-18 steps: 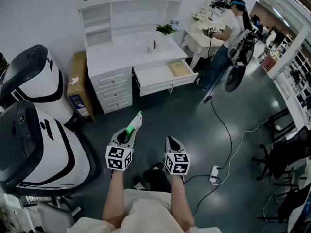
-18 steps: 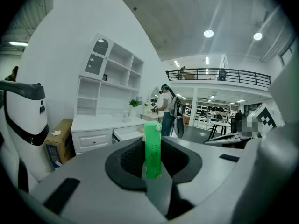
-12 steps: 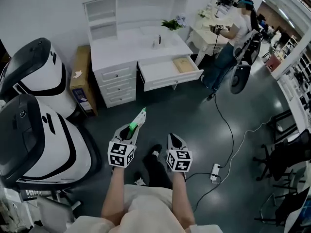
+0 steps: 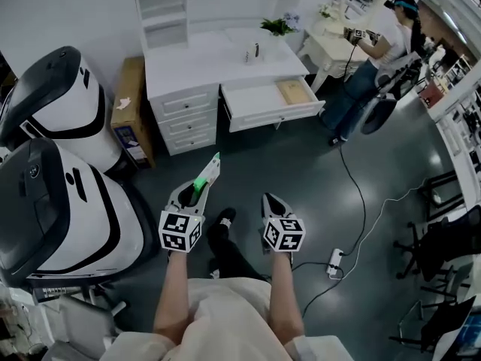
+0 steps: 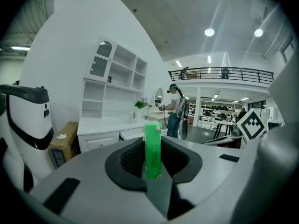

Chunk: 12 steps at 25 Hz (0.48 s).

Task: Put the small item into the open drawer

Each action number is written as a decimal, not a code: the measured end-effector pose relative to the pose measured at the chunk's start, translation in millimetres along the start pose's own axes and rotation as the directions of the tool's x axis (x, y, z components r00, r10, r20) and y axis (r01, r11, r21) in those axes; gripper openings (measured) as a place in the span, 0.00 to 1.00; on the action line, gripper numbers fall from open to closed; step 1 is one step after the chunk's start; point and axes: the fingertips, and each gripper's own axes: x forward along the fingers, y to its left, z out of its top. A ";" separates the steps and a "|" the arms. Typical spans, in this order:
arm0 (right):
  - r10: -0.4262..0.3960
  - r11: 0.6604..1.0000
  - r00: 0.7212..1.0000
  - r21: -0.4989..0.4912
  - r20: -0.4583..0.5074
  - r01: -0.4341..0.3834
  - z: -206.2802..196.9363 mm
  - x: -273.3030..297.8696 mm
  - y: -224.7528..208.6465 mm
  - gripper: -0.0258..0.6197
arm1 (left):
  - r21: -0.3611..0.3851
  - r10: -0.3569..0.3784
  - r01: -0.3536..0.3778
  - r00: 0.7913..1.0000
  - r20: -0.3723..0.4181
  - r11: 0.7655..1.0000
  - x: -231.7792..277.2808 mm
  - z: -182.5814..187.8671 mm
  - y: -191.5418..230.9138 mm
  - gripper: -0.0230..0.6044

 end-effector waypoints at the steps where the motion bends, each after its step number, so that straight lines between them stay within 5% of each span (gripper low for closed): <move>1: 0.007 1.000 1.000 0.001 -0.002 -0.007 0.4 8.4 2.3 0.08 | 0.006 0.005 -0.005 1.000 -0.006 1.000 1.8 0.1 6.1 0.18; 12: 0.032 0.999 0.999 0.024 0.005 -0.032 37.7 104.5 -7.3 0.08 | 0.007 0.009 -0.008 0.998 -0.055 1.000 67.0 7.4 61.7 0.18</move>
